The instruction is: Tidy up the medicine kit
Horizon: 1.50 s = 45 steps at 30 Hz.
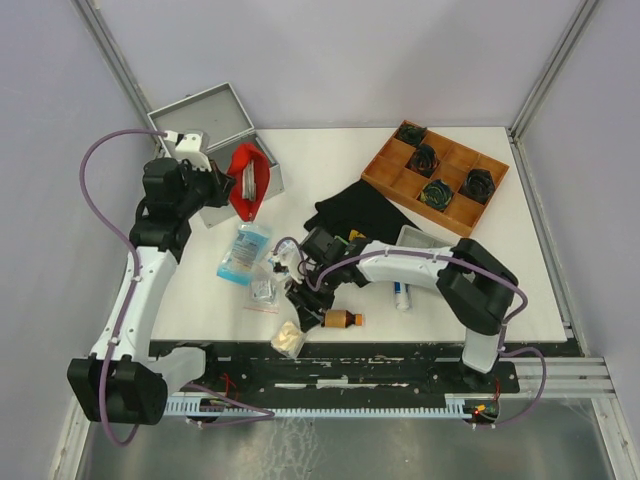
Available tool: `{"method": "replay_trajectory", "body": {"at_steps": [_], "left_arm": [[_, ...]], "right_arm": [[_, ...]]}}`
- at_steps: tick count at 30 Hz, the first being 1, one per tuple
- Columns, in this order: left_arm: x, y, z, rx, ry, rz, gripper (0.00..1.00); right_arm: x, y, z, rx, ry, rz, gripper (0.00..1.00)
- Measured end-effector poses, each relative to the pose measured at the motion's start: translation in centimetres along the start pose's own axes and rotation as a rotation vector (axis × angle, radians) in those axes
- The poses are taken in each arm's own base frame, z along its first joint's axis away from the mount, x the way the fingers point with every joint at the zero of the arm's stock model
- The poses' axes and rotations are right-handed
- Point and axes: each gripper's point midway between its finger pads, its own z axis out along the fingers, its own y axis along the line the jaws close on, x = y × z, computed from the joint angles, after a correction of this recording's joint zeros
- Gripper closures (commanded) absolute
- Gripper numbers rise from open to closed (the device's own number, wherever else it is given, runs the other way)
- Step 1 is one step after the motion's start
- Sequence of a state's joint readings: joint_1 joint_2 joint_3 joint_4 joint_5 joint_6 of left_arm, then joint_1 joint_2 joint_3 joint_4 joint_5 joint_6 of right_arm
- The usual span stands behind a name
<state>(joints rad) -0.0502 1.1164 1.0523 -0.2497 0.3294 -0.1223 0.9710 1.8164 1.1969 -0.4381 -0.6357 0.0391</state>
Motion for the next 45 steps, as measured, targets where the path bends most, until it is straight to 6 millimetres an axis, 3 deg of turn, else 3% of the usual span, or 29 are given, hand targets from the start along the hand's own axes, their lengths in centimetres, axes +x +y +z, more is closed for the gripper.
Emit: {"method": "replay_trajectory", "body": {"at_steps": [5,14,19,24,28,33,45], "left_arm": [[-0.9,0.4,-0.8,-0.019,-0.031,0.004,0.97],[-1.2,0.2,-0.9,-0.007,-0.038,0.005,0.97],[-1.3,0.1,-0.9,0.003,-0.038,0.005,0.97],[-1.3,0.1,-1.0,0.004,-0.038,0.005,0.97],[-1.3,0.0,-1.0,0.011,-0.038,0.005,0.97],[-0.9,-0.4,-0.7,0.041,-0.022,0.001,0.97],[0.7,-1.1,1.1,0.118,0.032,-0.015,0.97]], "right_arm": [[1.1,0.1,2.6,-0.013,0.064,0.012,0.33],[0.8,0.4,5.3,-0.020,0.099,-0.005,0.34],[1.1,1.2,6.1,-0.004,0.120,-0.074,0.46],[1.6,1.2,6.0,-0.003,0.140,-0.106,0.71],[1.6,1.1,5.5,-0.012,0.154,-0.129,0.86],[1.0,0.8,4.2,-0.041,0.138,-0.129,0.91],[-4.5,-0.2,-4.5,-0.019,-0.063,-0.158,0.94]]}}
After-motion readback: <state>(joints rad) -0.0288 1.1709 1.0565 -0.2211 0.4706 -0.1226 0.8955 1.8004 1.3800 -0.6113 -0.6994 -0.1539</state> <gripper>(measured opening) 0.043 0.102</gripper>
